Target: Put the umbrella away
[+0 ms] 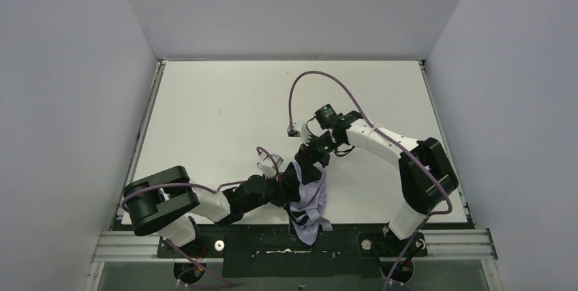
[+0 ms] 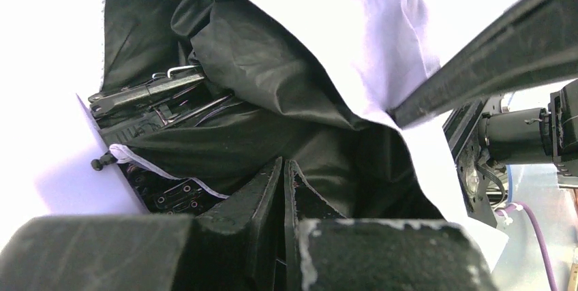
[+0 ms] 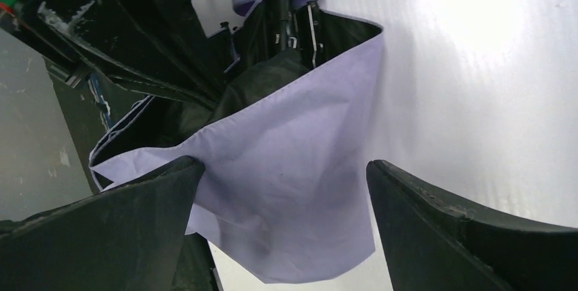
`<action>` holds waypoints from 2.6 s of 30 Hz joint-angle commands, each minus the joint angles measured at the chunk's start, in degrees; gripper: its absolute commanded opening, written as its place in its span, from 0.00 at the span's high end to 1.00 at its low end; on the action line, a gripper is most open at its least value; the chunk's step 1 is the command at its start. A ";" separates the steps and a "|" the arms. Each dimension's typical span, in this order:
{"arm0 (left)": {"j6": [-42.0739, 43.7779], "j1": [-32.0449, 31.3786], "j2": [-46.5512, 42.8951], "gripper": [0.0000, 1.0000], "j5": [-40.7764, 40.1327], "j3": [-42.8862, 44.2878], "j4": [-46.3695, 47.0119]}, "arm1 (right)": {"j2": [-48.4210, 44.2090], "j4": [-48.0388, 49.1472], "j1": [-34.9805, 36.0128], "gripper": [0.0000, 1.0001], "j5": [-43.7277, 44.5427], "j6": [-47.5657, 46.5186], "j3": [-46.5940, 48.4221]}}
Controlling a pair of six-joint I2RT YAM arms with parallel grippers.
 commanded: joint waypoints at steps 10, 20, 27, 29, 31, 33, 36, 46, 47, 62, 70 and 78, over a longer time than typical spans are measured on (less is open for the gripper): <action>1.16 -0.70 2.24 0.97 -3.04 -1.45 -10.57 | -3.13 -2.11 8.36 0.00 6.83 -2.29 -3.60; -4.84 0.60 3.38 0.98 -4.76 -4.69 -2.29 | -3.08 2.91 13.78 0.10 12.05 -0.93 -8.65; -9.18 5.12 5.01 0.95 -2.25 -8.99 11.77 | -3.51 3.97 15.23 0.43 14.83 -1.72 -8.19; -9.30 5.36 3.35 0.91 -2.06 -9.39 12.08 | -4.65 6.12 15.30 0.51 16.30 -1.54 -8.73; -8.89 5.29 0.30 0.85 -1.94 -8.98 8.70 | -5.67 7.94 15.31 0.55 16.87 -1.26 -8.97; -8.38 5.13 -4.17 0.76 -2.05 -8.46 3.81 | -6.37 9.84 15.31 0.59 17.81 -1.00 -9.15; -7.72 5.07 -14.91 0.65 -3.65 -8.24 -7.18 | -7.61 12.76 15.31 0.64 19.84 -1.21 -9.82; -0.75 5.24 -57.26 0.50 -14.88 1.35 -61.29 | -10.01 19.22 15.70 0.74 29.32 -11.45 -10.93; -0.03 5.61 -59.12 0.50 -15.04 2.00 -63.36 | -9.73 19.55 15.65 0.74 30.70 -13.54 -10.96; 21.21 33.20 -38.29 0.29 14.09 22.64 -65.43 | -10.35 40.28 14.28 0.75 34.66 -34.20 -22.52; 36.13 40.03 -14.32 0.16 43.22 39.65 -66.50 | -12.82 47.37 14.43 0.76 32.17 -36.70 -28.26; 51.26 39.04 5.01 0.12 52.07 53.55 -80.45 | -16.34 50.09 14.54 0.77 30.52 -36.26 -30.28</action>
